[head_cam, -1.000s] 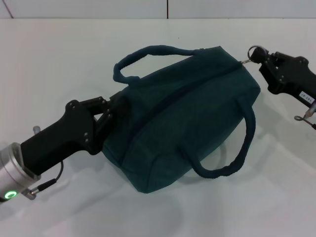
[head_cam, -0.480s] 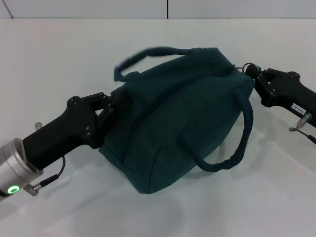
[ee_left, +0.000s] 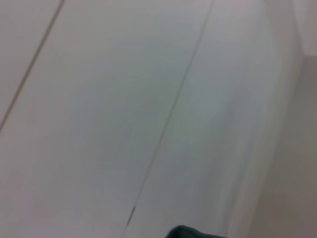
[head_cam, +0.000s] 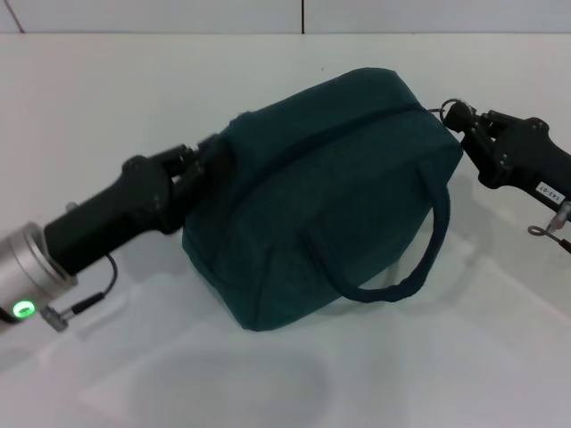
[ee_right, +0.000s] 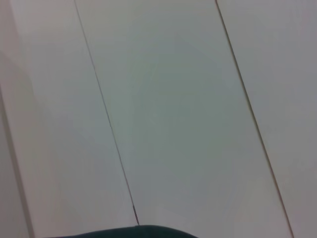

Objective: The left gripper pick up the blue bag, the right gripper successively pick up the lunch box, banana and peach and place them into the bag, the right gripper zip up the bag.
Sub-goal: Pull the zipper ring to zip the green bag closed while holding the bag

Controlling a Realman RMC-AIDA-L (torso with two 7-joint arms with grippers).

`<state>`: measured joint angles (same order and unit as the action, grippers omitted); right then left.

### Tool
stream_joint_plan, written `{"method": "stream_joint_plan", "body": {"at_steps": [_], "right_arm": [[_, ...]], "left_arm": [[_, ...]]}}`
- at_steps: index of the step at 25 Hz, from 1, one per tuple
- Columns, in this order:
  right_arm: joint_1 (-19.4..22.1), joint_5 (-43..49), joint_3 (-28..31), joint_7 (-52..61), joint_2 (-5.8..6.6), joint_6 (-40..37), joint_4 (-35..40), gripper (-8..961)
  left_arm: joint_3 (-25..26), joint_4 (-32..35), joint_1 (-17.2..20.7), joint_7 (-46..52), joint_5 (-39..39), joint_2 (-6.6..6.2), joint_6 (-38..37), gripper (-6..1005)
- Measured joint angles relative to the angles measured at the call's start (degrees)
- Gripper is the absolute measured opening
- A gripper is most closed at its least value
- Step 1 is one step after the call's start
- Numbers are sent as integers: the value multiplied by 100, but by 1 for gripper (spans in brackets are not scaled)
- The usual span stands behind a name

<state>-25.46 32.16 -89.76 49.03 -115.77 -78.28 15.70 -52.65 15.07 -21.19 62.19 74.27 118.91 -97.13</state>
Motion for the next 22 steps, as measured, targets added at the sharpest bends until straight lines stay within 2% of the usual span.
{"method": "stream_joint_plan", "body": {"at_steps": [3, 5, 8, 11, 15, 18, 22], "right_arm": [[-20, 0, 3, -21, 8, 13, -26, 42], [-36, 0, 3, -39, 9, 30, -53, 42], [-34, -1, 3, -52, 10, 33, -52, 43], [6, -6, 23, -55, 11, 4, -37, 43], [16, -10, 29, -58, 14, -29, -62, 44], [28, -12, 29, -59, 10, -52, -62, 44], [36, -15, 29, -60, 6, -120, -54, 45]], "left_arm": [[7, 349, -6, 462, -14, -20, 163, 54], [29, 495, -8, 570, -21, -12, 189, 115], [145, 1160, -48, 979, -22, -19, 284, 206], [131, 1544, -218, 1412, 117, -132, 462, 402], [108, 2042, -746, 2704, 1005, -328, 785, 421], [91, 2276, -1437, 3801, 2196, -446, 768, 448], [88, 2472, -1961, 4567, 3075, -441, 716, 520]]}}
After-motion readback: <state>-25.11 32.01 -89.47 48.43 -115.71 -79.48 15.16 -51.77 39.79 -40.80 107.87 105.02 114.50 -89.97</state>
